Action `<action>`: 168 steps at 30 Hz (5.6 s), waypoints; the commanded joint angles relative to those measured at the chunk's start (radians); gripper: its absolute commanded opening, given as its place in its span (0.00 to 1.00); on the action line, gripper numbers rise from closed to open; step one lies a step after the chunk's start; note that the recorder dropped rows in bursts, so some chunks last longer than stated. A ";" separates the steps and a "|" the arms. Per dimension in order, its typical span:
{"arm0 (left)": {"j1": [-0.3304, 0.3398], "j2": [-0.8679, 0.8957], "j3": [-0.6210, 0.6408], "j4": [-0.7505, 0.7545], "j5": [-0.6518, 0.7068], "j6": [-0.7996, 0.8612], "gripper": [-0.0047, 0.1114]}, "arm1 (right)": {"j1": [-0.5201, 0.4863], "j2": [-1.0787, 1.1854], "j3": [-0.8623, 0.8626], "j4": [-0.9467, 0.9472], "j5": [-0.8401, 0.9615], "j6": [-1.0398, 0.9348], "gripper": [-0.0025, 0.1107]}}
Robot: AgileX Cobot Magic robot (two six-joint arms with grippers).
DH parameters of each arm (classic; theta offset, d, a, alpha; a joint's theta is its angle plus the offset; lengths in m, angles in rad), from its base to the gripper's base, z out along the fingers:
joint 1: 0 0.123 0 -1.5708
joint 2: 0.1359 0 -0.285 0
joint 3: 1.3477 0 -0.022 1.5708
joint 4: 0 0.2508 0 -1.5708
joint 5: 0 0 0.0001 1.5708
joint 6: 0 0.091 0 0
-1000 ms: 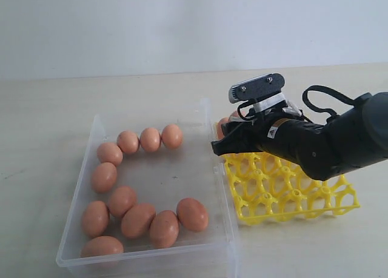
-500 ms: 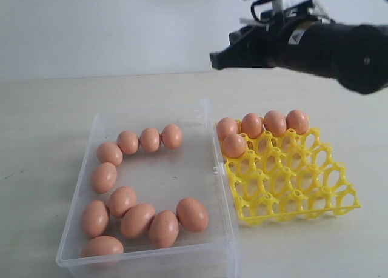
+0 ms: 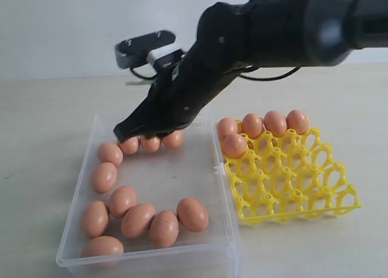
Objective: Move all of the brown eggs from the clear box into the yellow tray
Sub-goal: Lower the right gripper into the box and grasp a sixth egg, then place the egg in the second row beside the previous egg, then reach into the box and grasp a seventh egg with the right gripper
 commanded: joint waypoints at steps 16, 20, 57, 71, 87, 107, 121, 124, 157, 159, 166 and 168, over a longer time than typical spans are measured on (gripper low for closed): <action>-0.009 -0.006 -0.004 -0.006 -0.012 0.000 0.04 | 0.065 0.312 -0.207 0.143 0.145 0.091 0.58; -0.009 -0.006 -0.004 -0.006 -0.012 0.000 0.04 | 0.065 0.343 -0.224 0.133 0.140 0.113 0.55; -0.009 -0.006 -0.004 -0.006 -0.012 0.000 0.04 | -0.224 -0.160 0.391 -0.269 -0.630 0.106 0.02; -0.009 -0.006 -0.004 -0.006 -0.012 0.000 0.04 | -0.373 -0.163 0.565 -0.305 -0.826 0.087 0.02; -0.009 -0.006 -0.004 -0.006 -0.012 0.000 0.04 | -0.376 -0.082 0.646 -0.281 -0.969 0.054 0.02; -0.009 -0.006 -0.004 -0.006 -0.012 0.000 0.04 | -0.376 -0.242 0.642 -0.274 -0.966 0.120 0.47; -0.009 -0.006 -0.004 -0.006 -0.012 0.000 0.04 | -0.032 -0.087 -0.014 -0.036 0.127 0.033 0.05; -0.009 -0.006 -0.004 -0.006 -0.012 0.000 0.04 | -0.005 -0.007 -0.062 0.138 0.136 0.033 0.14; -0.009 -0.006 -0.004 -0.006 -0.012 0.000 0.04 | 0.041 0.306 -0.152 0.370 0.075 0.147 0.02; -0.009 -0.006 -0.004 -0.006 -0.012 0.000 0.04 | 0.041 0.296 -0.154 0.337 0.071 0.147 0.02; -0.009 -0.006 -0.004 -0.006 -0.012 0.000 0.04 | 0.008 0.108 0.011 0.050 -0.209 0.176 0.02; -0.009 -0.006 -0.004 -0.006 -0.012 0.000 0.04 | -0.016 0.032 0.110 -0.032 -0.344 0.222 0.02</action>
